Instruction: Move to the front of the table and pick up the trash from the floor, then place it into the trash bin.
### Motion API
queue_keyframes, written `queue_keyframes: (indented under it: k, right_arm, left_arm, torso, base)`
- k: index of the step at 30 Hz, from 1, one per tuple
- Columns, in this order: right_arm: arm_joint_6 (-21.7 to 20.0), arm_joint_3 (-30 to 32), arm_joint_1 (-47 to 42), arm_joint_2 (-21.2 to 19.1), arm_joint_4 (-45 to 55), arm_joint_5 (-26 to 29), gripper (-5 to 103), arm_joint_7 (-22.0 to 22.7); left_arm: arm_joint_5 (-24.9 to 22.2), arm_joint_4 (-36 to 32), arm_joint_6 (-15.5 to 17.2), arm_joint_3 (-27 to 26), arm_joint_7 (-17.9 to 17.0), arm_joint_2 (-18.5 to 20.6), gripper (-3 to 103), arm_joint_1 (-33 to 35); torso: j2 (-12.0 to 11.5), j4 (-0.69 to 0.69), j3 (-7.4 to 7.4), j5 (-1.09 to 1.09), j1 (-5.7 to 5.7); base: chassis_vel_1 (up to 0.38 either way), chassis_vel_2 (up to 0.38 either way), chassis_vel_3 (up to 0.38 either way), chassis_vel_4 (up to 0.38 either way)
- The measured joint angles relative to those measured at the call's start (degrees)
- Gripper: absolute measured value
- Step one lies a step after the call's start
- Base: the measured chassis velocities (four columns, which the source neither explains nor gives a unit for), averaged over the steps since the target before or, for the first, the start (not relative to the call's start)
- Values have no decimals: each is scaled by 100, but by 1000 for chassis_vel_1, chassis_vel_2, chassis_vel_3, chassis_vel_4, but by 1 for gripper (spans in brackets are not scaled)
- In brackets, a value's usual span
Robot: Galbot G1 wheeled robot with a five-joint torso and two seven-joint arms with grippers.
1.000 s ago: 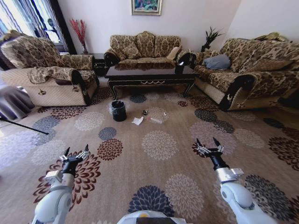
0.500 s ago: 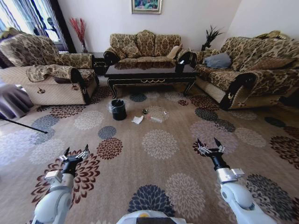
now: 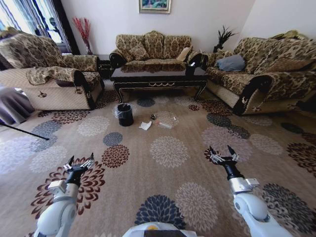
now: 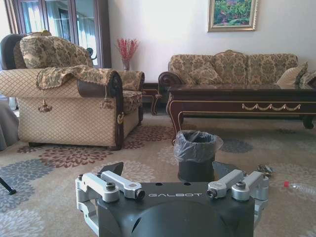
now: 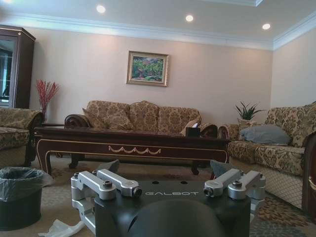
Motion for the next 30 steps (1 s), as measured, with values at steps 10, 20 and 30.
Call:
queue_keyframes:
  k: [10,20,30]
  right_arm:
    - [54,12,51,-43,-87,-21,100,-119]
    - [104,-29,94,-31,-166,-34,100,-180]
    - [163,-1,66,17,-136,-26,100,-227]
  left_arm:
    - [-105,30,20,-49,-5,71,100,-106]
    - [-201,-64,61,-104,-25,121,100,-104]
    - [-176,-104,65,-135,-23,119,100,-85]
  torso:
    - [-244,0,-169,0,-73]
    - [-473,-1,-335,0,-138]
    - [-694,0,-504,0,-189]
  base:
    - [0,0,0,0]
    - [0,0,0,0]
    - [0,0,0,0]
